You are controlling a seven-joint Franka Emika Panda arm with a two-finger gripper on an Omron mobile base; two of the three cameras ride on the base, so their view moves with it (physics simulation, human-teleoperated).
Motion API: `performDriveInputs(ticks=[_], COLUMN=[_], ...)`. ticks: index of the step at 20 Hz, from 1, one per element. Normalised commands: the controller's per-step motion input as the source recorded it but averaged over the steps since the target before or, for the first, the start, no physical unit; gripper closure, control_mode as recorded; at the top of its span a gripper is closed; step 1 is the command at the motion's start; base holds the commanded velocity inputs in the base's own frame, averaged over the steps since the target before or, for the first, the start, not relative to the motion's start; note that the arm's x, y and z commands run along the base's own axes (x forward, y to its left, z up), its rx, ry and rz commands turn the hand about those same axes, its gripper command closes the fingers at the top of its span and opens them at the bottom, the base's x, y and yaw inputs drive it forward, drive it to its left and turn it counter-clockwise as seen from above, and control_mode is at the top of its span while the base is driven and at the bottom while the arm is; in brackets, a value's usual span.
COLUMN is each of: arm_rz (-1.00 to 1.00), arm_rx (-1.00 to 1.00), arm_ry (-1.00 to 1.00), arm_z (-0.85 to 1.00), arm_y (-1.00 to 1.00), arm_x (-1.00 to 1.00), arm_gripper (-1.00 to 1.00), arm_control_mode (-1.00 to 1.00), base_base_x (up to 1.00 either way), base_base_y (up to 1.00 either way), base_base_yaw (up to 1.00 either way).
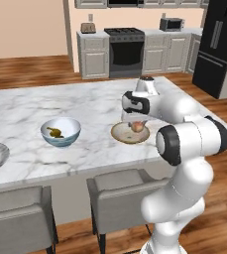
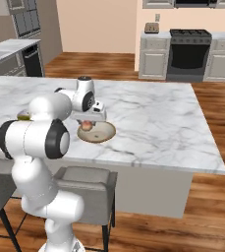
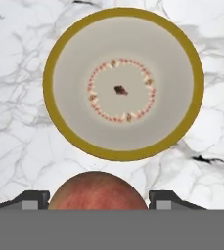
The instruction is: Take the fruits from the plate on the dining counter and place two fruits in each bowl.
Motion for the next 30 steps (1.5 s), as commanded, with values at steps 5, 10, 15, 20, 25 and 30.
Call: performDriveInputs(ticks=[5,10,15,20,25,30], arm_rz=[0.02,0.0,0.0,0.0,0.0,0.0], arm_rx=[0.01,0.0,0.0,0.0,0.0,0.0], arm_ry=[0.0,0.0,0.0,0.0,0.0,0.0], arm_z=[-0.23,-0.66,-0.36,-0.31,-0.16,0.01], arm_y=[-0.11,0.0,0.0,0.0,0.0,0.0], arm_x=[0.72,0.29,0.21,0.19,0.18,0.1], arm_gripper=[1.0,1.0,1.0,1.0,-1.0,-1.0], arm_control_mode=[-1.0,-1.0,-1.0,-1.0,-1.0,-1.0], base_base_x=[0.0,0.0,0.0,0.0,0.0,0.0], base_base_y=[0.0,0.0,0.0,0.0,0.0,0.0], base_base_yaw=[0.0,0.0,0.0,0.0,0.0,0.0])
